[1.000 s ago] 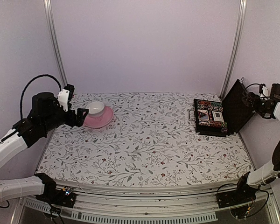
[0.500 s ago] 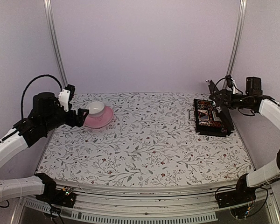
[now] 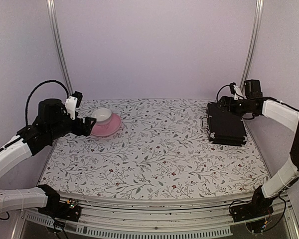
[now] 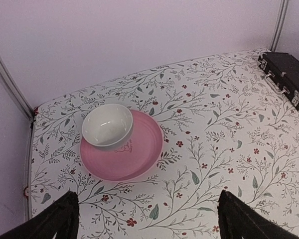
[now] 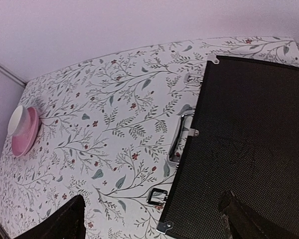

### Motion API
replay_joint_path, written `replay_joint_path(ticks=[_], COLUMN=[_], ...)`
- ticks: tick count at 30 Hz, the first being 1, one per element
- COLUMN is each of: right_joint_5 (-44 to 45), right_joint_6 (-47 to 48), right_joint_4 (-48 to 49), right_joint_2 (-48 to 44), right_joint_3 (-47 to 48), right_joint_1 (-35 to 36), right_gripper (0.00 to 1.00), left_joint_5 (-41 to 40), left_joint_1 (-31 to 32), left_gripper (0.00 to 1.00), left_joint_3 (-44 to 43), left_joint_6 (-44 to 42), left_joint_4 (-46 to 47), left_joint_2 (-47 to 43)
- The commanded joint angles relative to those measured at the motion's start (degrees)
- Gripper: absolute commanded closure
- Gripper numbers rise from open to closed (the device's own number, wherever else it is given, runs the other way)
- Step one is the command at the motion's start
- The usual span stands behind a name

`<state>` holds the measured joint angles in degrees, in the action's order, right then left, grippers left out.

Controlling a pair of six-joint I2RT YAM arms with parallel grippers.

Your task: Pack up texas hold em set

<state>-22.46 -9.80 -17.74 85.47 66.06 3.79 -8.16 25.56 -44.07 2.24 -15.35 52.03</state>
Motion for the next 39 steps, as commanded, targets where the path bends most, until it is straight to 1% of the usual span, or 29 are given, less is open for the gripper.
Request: replay_joint_path(ticks=[1, 5, 12, 18, 22, 23, 24, 25, 29, 33, 39], right_joint_5=[14.6, 22.8, 34.4, 43.9, 47.9, 48.2, 48.1, 47.9, 47.7, 47.2, 42.0], right_joint_6=[-2.6, -2.3, -1.3, -0.1, 0.6, 0.5, 0.4, 0.2, -0.3, -1.3, -4.9], right_joint_4=[-2.8, -4.7, -7.6, -10.3, -12.3, -12.5, -12.8, -12.8, -12.2, -12.0, -12.2], right_joint_2=[6.7, 12.7, 25.0, 34.3, 37.7, 38.0, 37.9, 37.4, 34.9, 30.9, 22.9], right_joint_3=[4.6, 8.5, 16.9, 24.4, 26.5, 26.1, 25.2, 24.0, 16.8, 8.8, -2.0], right_joint_1=[2.8, 6.3, 11.3, 13.0, 13.1, 13.1, 13.1, 13.2, 13.8, 14.1, 15.2], right_gripper=[0.1, 0.17, 0.23, 0.24, 0.25, 0.27, 0.32, 0.34, 0.4, 0.43, 0.45], left_joint_5=[-0.3, -0.6, -0.5, -0.3, -0.2, -0.2, -0.3, -0.4, -0.2, 0.5, 1.0], left_joint_1=[-0.8, -0.8, -0.9, -0.9, -0.9, -0.9, -0.9, -0.9, -0.9, -0.8, -0.9], left_gripper=[0.03, 0.03, 0.03, 0.03, 0.03, 0.03, 0.03, 0.03, 0.03, 0.03, 0.03], left_joint_3=[-0.8, -0.8, -0.9, -0.9, -1.0, -1.0, -1.0, -1.0, -1.0, -1.0, -1.1], left_joint_6=[0.3, 0.2, 0.1, 0.2, 0.1, 0.1, 0.2, 0.1, 0.2, 0.3, 0.4], left_joint_4=[0.2, 0.2, 0.2, 0.2, 0.2, 0.2, 0.2, 0.2, 0.3, 0.3, 0.2], left_joint_2=[0.9, 1.5, 2.4, 2.5, 2.8, 2.8, 2.9, 2.9, 3.0, 3.2, 3.2])
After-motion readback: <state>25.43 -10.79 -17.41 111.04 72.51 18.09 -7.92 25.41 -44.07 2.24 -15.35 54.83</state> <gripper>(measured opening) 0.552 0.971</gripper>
